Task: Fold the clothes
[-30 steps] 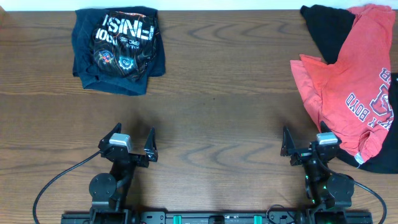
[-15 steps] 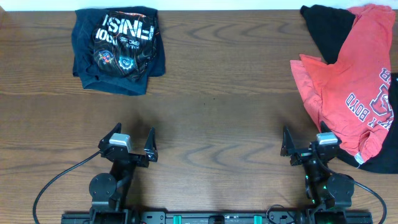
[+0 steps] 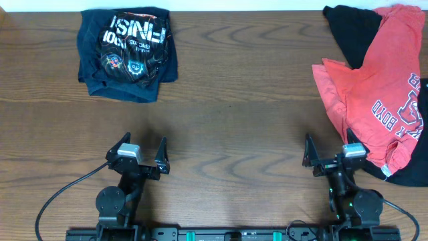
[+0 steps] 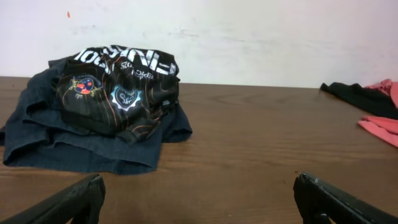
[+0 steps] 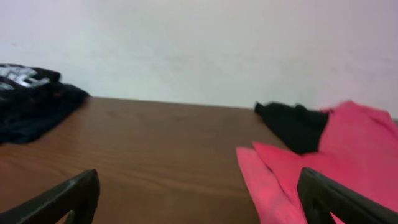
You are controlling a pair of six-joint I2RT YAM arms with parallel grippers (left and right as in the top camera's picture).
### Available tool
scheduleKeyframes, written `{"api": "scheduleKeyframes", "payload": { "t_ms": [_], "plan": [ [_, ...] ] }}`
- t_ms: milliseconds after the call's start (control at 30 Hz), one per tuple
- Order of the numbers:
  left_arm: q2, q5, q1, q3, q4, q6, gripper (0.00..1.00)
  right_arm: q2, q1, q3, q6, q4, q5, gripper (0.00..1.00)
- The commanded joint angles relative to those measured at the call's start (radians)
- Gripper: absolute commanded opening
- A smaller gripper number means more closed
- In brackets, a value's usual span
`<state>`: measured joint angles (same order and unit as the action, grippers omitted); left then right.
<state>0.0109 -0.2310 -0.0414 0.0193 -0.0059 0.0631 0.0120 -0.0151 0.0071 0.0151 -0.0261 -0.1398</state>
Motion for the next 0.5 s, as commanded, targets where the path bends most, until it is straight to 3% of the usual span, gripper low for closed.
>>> {"api": "scheduleKeyframes", "payload": {
  "t_ms": [0,267,467],
  "plan": [
    [-0.007,-0.061,-0.005,-0.001,-0.018,0.027,0.98,-0.005,0.002,0.000,0.014,-0.009,-0.061,0.99],
    [0.018,-0.091,-0.005,0.088,-0.025,0.027,0.98,0.021,0.002,0.080,0.014,0.028,-0.063,0.99],
    [0.160,-0.091,-0.005,0.217,-0.077,0.027,0.98,0.173,0.002,0.237,0.013,0.089,-0.067,0.99]
  ]
}}
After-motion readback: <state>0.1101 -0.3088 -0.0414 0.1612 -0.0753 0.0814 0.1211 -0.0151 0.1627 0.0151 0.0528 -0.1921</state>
